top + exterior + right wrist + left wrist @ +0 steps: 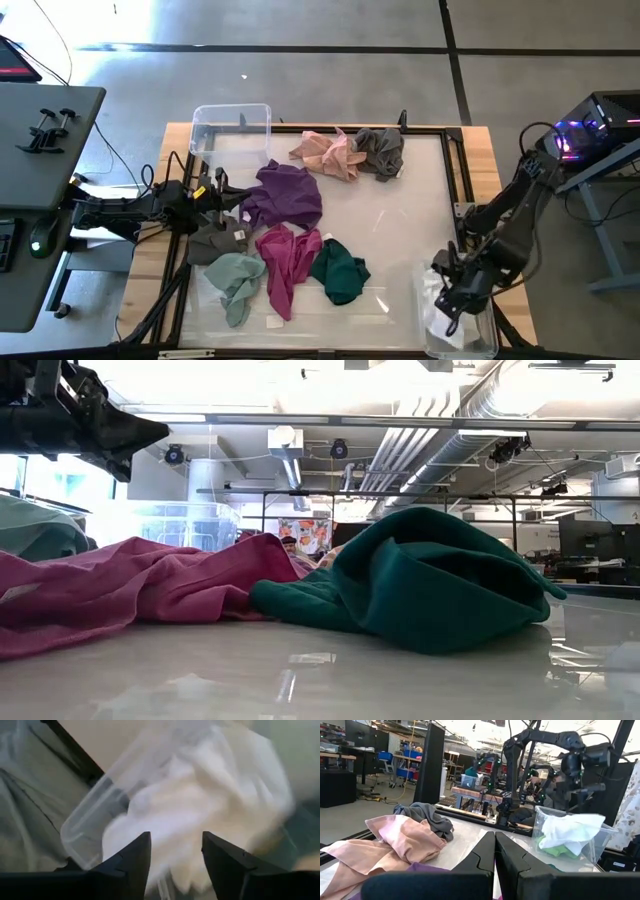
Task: Sort microfiber towel by color & place in baskets
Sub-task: Put the white towel into the bottom transparent bin
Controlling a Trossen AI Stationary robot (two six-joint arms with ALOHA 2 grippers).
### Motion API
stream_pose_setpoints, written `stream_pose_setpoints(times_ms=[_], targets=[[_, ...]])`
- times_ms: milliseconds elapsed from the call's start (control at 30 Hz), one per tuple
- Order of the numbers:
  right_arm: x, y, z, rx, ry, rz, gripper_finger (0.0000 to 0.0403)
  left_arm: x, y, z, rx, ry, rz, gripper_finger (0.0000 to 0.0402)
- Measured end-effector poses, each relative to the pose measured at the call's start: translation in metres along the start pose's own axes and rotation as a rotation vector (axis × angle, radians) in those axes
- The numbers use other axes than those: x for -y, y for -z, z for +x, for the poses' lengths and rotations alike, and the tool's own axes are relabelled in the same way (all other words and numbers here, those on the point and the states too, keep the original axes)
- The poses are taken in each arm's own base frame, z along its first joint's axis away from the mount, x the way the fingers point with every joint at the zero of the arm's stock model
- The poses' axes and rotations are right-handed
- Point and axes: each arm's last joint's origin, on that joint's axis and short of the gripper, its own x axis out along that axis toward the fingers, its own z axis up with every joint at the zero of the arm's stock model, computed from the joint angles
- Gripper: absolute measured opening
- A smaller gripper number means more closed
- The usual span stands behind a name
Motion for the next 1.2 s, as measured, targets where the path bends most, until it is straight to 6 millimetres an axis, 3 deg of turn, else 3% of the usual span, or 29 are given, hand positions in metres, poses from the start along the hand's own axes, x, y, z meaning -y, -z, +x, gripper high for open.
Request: stream_pose_setpoints(times_ms=[133,267,633,767,933,1200], targets=[[0.005,0.006,-0.016,0.009,0.099,0.061,0.0131,0.000,0.000,0.000,0.000,0.000,0.000,0.0000],[0.003,0.006,-0.008,0.005,0.091,0.028,0.0101,0.000,0.000,0.000,0.000,0.000,0.000,0.0000],[0.026,-0.007,0.083,-0.023,0.050,-0.032,0.0048,0.000,0.000,0.000,0.000,-0.001,-0.006,0.0000],[0.040,-0.009,0.101,-0.049,0.085,-0.038,0.0038,0.000,-0.001,0.000,0.006,0.000,-0.007,0.0000],[0.040,-0.004,0.089,-0.026,0.149,-0.060,0.0014,0.000,-0.001,0.000,0.006,0.000,-0.009,0.0000],[0.013,0.011,0.031,0.055,0.102,-0.106,0.0005,0.000,-0.002,0.000,0.016,0.001,-0.010,0.0000]])
